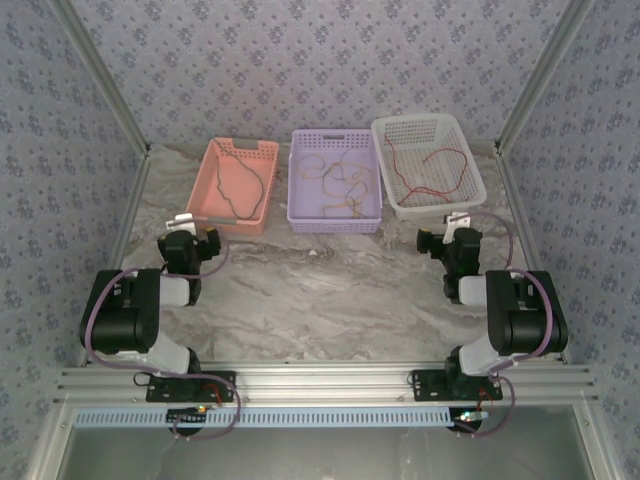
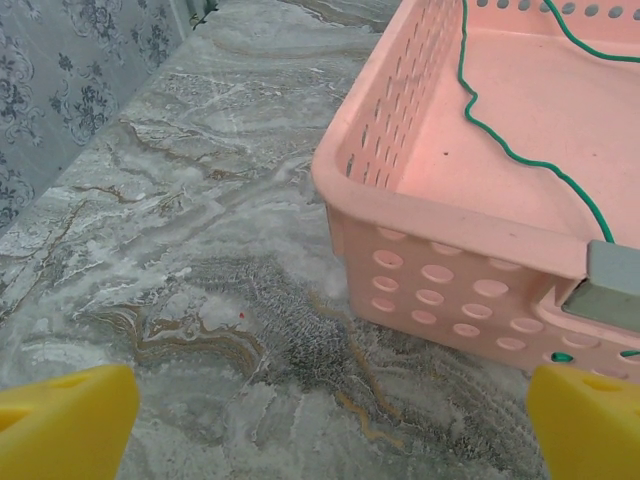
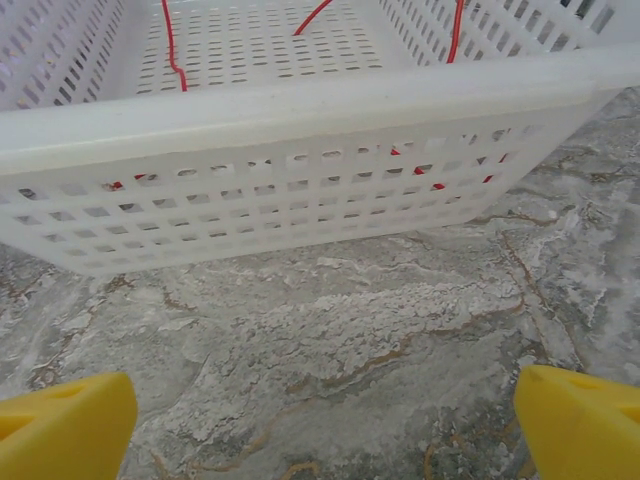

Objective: Untangle the cables

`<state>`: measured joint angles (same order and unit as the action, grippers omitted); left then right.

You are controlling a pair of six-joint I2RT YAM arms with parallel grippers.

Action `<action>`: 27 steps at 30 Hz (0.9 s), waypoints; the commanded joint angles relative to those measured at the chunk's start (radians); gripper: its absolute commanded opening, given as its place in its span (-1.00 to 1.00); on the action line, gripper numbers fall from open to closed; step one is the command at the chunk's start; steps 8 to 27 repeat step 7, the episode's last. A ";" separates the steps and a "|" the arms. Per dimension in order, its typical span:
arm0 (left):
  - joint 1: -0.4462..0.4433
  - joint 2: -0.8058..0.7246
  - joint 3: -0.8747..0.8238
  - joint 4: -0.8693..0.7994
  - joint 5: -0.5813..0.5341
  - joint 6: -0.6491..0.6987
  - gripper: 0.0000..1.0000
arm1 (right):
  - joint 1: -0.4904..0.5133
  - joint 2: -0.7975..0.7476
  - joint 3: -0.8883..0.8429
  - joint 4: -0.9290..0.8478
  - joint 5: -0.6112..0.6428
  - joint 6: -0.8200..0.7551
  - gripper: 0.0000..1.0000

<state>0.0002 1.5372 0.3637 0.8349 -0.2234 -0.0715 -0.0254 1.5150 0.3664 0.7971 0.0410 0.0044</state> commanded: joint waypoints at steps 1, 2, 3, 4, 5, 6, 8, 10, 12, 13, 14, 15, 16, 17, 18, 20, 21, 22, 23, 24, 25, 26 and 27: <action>0.006 -0.009 0.015 0.034 0.016 -0.010 0.98 | 0.006 0.007 0.018 0.024 0.033 -0.023 0.98; 0.006 -0.009 0.016 0.033 0.016 -0.011 0.98 | 0.004 0.007 0.019 0.022 0.030 -0.023 0.98; 0.007 -0.009 0.015 0.033 0.016 -0.011 0.98 | 0.005 0.007 0.019 0.022 0.031 -0.023 0.98; 0.006 -0.009 0.015 0.033 0.016 -0.011 0.98 | 0.005 0.007 0.020 0.021 0.030 -0.023 0.98; 0.007 -0.009 0.015 0.033 0.017 -0.010 0.98 | 0.004 0.007 0.020 0.022 0.032 -0.023 0.98; 0.007 -0.009 0.015 0.034 0.016 -0.010 0.98 | 0.004 0.008 0.019 0.022 0.032 -0.022 0.98; 0.007 -0.011 0.014 0.035 0.017 -0.010 0.98 | 0.006 0.005 0.014 0.029 0.072 -0.010 0.98; 0.007 -0.011 0.014 0.035 0.017 -0.010 0.98 | 0.006 0.005 0.014 0.029 0.072 -0.010 0.98; 0.007 -0.011 0.014 0.035 0.017 -0.010 0.98 | 0.006 0.005 0.014 0.029 0.072 -0.010 0.98; 0.007 -0.011 0.014 0.035 0.017 -0.010 0.98 | 0.006 0.005 0.014 0.029 0.072 -0.010 0.98; 0.007 -0.011 0.014 0.035 0.017 -0.010 0.98 | 0.006 0.005 0.014 0.029 0.072 -0.010 0.98; 0.007 -0.011 0.014 0.035 0.017 -0.010 0.98 | 0.006 0.005 0.014 0.029 0.072 -0.010 0.98; 0.007 -0.011 0.014 0.035 0.017 -0.010 0.98 | 0.006 0.005 0.014 0.029 0.072 -0.010 0.98; 0.007 -0.011 0.014 0.035 0.017 -0.010 0.98 | 0.006 0.005 0.014 0.029 0.072 -0.010 0.98; 0.007 -0.011 0.014 0.035 0.017 -0.010 0.98 | 0.006 0.005 0.014 0.029 0.072 -0.010 0.98; 0.007 -0.011 0.014 0.035 0.017 -0.010 0.98 | 0.006 0.005 0.014 0.029 0.072 -0.010 0.98; 0.007 -0.011 0.014 0.035 0.017 -0.010 0.98 | 0.006 0.005 0.014 0.029 0.072 -0.010 0.98; 0.007 -0.011 0.014 0.035 0.017 -0.010 0.98 | 0.006 0.005 0.014 0.029 0.072 -0.010 0.98; 0.007 -0.011 0.014 0.035 0.017 -0.010 0.98 | 0.006 0.005 0.014 0.029 0.072 -0.010 0.98; 0.007 -0.011 0.014 0.035 0.017 -0.010 0.98 | 0.006 0.005 0.014 0.029 0.072 -0.010 0.98; 0.007 -0.011 0.014 0.035 0.017 -0.010 0.98 | 0.006 0.005 0.014 0.029 0.072 -0.010 0.98; 0.007 -0.011 0.014 0.035 0.017 -0.010 0.98 | 0.006 0.005 0.014 0.029 0.072 -0.010 0.98; 0.007 -0.011 0.014 0.035 0.017 -0.010 0.98 | 0.006 0.005 0.014 0.029 0.072 -0.010 0.98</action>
